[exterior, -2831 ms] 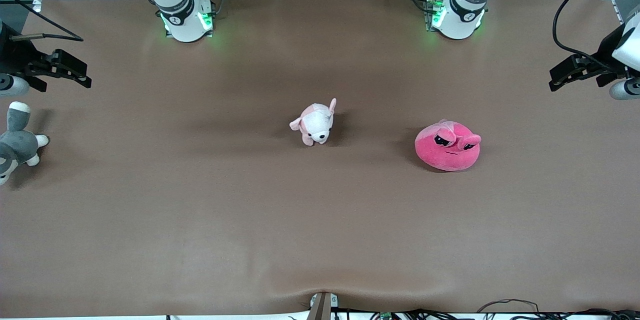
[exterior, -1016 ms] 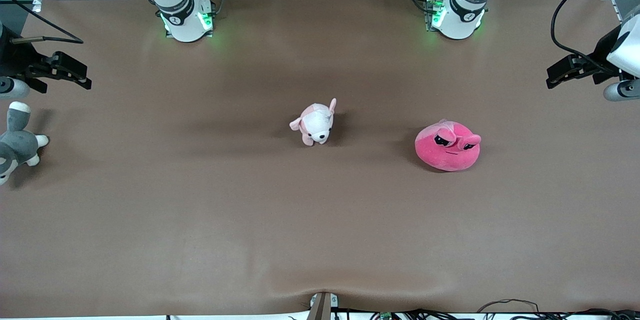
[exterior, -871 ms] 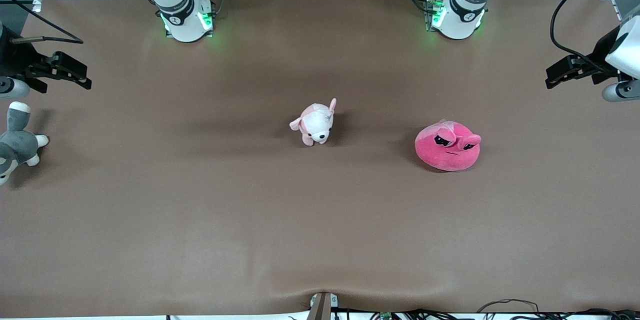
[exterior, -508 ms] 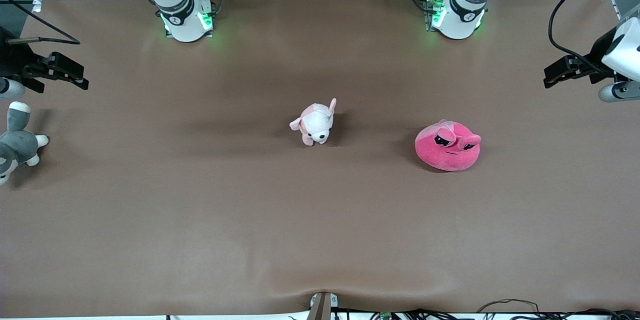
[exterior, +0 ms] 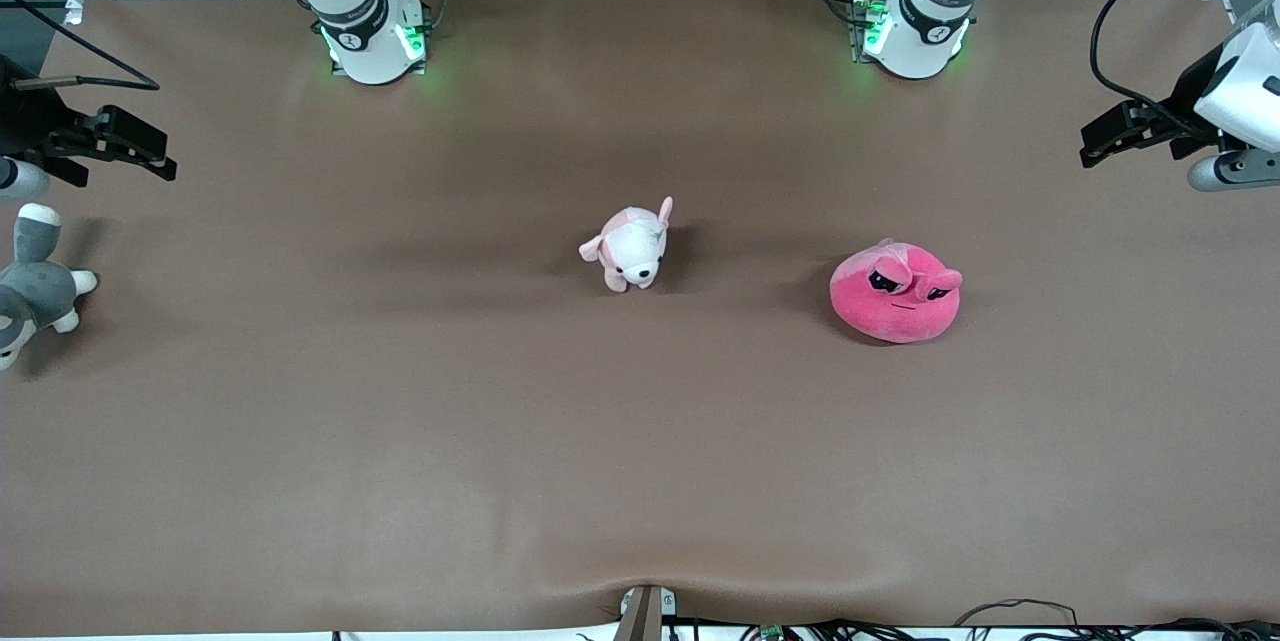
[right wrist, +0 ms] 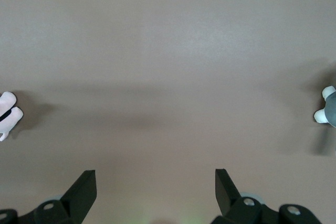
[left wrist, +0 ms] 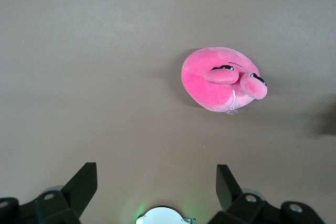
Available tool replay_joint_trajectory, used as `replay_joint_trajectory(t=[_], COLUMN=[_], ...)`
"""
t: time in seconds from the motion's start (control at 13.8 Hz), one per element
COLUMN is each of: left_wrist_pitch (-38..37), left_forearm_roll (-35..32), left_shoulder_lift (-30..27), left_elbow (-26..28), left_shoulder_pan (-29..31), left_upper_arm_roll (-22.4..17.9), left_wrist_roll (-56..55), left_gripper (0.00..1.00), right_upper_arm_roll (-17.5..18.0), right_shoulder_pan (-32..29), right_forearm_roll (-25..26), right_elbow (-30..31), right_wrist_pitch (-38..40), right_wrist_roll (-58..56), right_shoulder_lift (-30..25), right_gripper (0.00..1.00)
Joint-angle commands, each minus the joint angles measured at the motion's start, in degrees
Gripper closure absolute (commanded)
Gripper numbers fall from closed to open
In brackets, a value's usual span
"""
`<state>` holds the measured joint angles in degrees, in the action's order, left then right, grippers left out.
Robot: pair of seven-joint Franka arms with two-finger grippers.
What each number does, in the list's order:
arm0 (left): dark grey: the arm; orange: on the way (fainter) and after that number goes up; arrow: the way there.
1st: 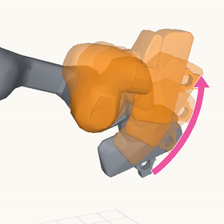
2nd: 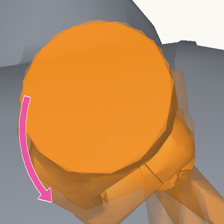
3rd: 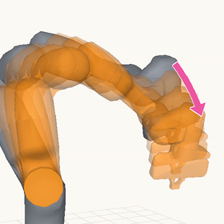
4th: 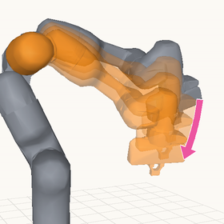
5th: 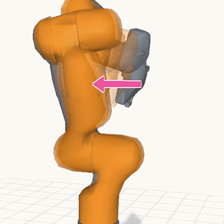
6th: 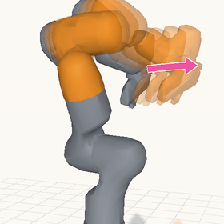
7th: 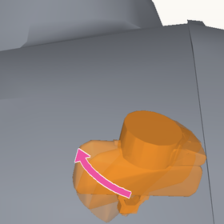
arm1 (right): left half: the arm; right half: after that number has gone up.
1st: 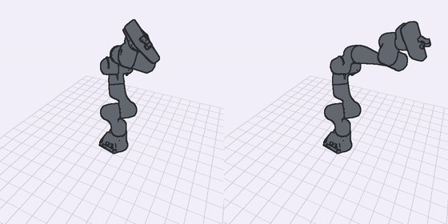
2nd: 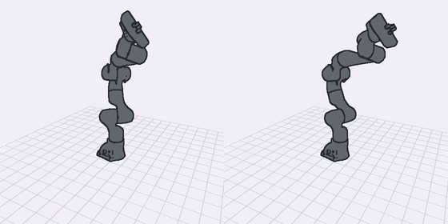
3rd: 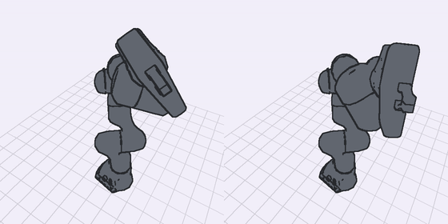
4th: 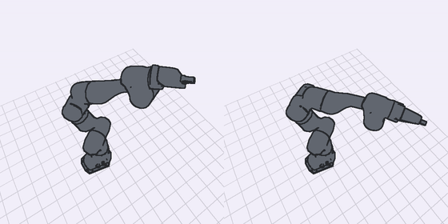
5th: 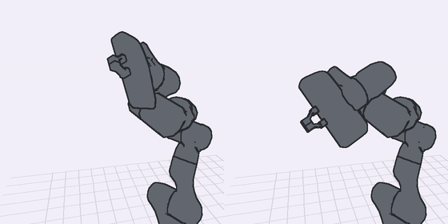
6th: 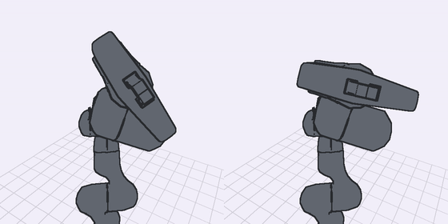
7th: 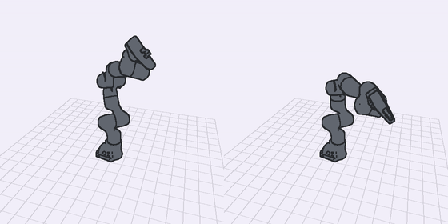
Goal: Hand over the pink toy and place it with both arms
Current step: 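Move the open left gripper down toward the pink plush toy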
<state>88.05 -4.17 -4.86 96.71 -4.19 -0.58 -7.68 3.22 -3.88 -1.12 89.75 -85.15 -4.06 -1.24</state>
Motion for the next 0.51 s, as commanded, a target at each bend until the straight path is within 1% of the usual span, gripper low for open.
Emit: replay_joint_trajectory(t=[0.0, 0.22, 0.44], left_wrist_pitch=[2.0, 3.1, 3.8], left_forearm_roll=[1.2, 4.0, 6.3], left_shoulder_lift=[-1.9, -1.9, -1.5], left_elbow=[2.5, 3.6, 3.7], left_shoulder_pan=[0.2, 0.8, 1.3], left_upper_arm_roll=[0.1, 0.0, 0.1], left_wrist_roll=[-0.1, -1.4, -5.8], left_gripper=[0.00, 0.00, 0.00], right_upper_arm_roll=[0.7, 0.7, 0.7], right_shoulder_pan=[-1.3, -1.5, -1.6], right_forearm_roll=[-0.9, -0.9, -0.9], right_elbow=[-0.6, -0.6, -0.6], right_wrist_pitch=[0.6, 0.6, 0.6], right_wrist_roll=[0.1, 0.1, 0.1], right_shoulder_lift=[0.4, 0.4, 0.4], right_gripper=[0.00, 0.00, 0.00])
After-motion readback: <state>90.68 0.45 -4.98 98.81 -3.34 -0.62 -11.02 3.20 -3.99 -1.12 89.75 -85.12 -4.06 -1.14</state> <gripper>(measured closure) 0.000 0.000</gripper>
